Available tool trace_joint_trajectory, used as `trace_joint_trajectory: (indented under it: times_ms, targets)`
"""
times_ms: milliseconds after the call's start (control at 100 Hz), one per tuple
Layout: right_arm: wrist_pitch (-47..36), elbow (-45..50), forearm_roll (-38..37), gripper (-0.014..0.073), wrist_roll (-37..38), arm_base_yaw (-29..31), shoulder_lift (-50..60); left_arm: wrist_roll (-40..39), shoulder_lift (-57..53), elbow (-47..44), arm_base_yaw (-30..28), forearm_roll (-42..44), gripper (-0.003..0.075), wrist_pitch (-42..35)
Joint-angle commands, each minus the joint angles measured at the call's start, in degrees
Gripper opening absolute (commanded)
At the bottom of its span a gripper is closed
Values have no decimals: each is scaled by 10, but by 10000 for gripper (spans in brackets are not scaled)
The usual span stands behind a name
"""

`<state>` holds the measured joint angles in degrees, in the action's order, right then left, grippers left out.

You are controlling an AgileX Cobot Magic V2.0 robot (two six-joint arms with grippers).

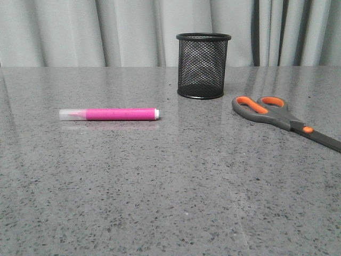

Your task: Put pen and scissors into bin

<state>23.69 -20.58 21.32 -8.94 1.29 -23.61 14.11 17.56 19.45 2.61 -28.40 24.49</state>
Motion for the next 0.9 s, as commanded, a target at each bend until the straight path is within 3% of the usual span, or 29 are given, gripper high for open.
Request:
trace_joint_trajectory:
  times_ms: [0,240,350,440,530,600,660,890]
  targets:
    - [-10,-54,-8,-58,-21,3,-73,29,62,61,3,4,-19,16]
    - [68,-143,-8,-53,-43,2,-189,53,173,141,3,4,-18,70]
    - [82,-166,-8,25,-54,-7,-208,90,203,161,5,-10,-11,79]
    - [82,-173,-6,160,-55,-13,-213,130,223,174,9,-41,60,82]
    - [82,-175,-6,314,-55,-13,-213,148,244,184,11,-72,186,82]
    - [82,-175,-6,379,-55,-13,-213,169,260,192,11,-99,275,82]
    - [82,-175,-6,381,-55,-13,-213,201,274,197,11,-132,318,84]
    - [84,-175,-6,381,-72,-13,-213,406,349,241,11,-262,316,155]
